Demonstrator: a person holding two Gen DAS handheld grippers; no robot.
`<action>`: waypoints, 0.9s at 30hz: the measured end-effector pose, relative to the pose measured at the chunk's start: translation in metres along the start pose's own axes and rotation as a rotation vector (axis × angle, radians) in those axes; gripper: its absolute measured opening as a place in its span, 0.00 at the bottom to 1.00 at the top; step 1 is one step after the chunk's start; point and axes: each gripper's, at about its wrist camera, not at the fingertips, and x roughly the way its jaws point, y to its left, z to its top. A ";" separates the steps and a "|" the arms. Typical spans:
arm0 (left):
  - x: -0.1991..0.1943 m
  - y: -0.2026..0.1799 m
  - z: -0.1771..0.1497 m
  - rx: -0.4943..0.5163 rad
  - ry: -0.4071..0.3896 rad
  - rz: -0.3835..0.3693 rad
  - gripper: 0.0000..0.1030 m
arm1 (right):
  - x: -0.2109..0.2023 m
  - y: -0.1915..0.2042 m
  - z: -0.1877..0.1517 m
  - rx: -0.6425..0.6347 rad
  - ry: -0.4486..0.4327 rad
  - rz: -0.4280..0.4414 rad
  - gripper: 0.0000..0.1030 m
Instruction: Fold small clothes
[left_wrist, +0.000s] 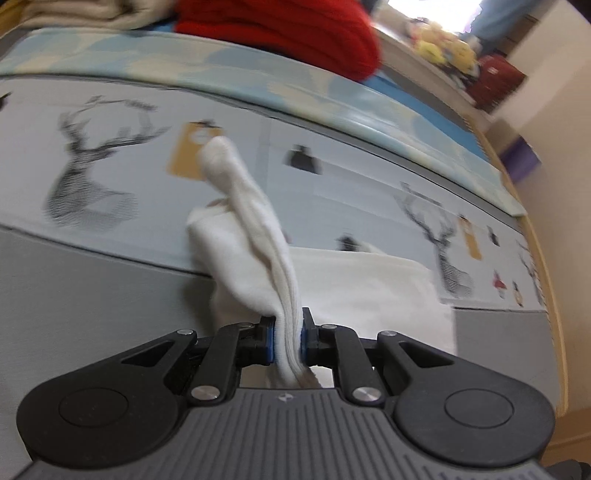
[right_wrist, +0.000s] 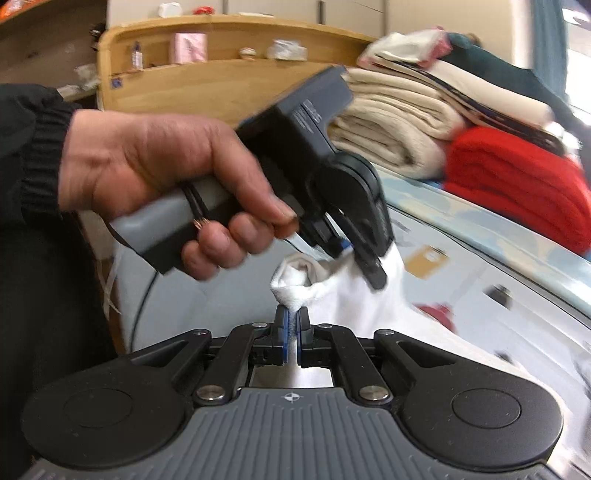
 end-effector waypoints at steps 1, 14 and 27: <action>0.004 -0.013 -0.002 0.016 0.003 -0.016 0.13 | -0.008 -0.006 -0.006 0.009 0.007 -0.022 0.03; 0.024 -0.165 -0.033 0.259 -0.092 -0.380 0.32 | -0.102 -0.077 -0.092 0.172 0.156 -0.340 0.03; 0.037 -0.112 -0.023 0.177 -0.037 -0.108 0.33 | -0.111 -0.144 -0.078 0.501 0.186 -0.393 0.06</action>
